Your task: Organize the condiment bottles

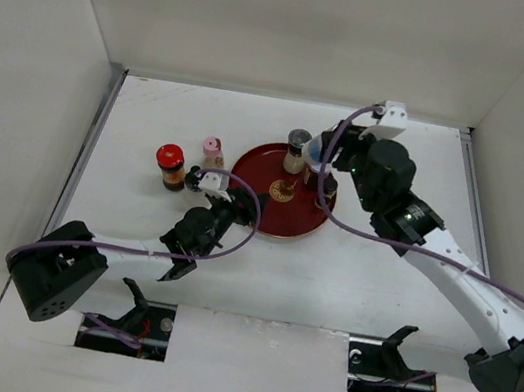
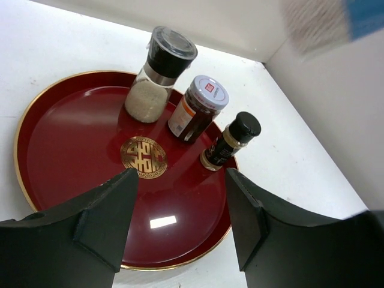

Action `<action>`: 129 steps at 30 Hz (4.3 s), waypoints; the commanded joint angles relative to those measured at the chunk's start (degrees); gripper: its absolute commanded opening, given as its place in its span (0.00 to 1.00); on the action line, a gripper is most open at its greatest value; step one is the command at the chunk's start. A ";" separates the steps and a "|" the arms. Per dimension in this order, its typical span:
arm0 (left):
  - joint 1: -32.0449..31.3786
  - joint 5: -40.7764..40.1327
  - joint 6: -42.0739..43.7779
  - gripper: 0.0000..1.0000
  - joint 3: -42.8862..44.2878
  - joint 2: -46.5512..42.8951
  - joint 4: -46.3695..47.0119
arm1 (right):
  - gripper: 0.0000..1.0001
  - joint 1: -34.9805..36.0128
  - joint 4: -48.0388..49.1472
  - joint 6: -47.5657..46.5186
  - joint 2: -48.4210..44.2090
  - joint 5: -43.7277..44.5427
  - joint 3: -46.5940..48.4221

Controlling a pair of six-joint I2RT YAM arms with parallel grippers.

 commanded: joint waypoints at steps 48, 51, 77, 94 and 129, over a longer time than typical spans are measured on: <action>9.14 -18.78 -0.45 0.86 7.66 -26.88 -34.36 | 0.65 6.65 14.73 -0.07 1.51 -3.67 -17.60; 10.64 -19.66 -0.80 0.88 12.42 -30.49 -48.44 | 0.24 8.58 15.78 1.07 -1.74 -3.06 -20.77; 20.21 -7.28 -0.01 0.75 25.09 -6.86 -66.94 | 0.64 10.61 28.53 2.40 -7.03 3.80 -32.65; 22.33 -4.99 0.96 0.63 25.26 -2.28 -61.40 | 0.63 11.23 28.53 2.31 -3.42 2.92 -31.41; 11.87 -3.85 3.16 0.31 48.81 19.41 -45.41 | 0.63 7.01 33.80 5.30 -9.22 5.47 -37.48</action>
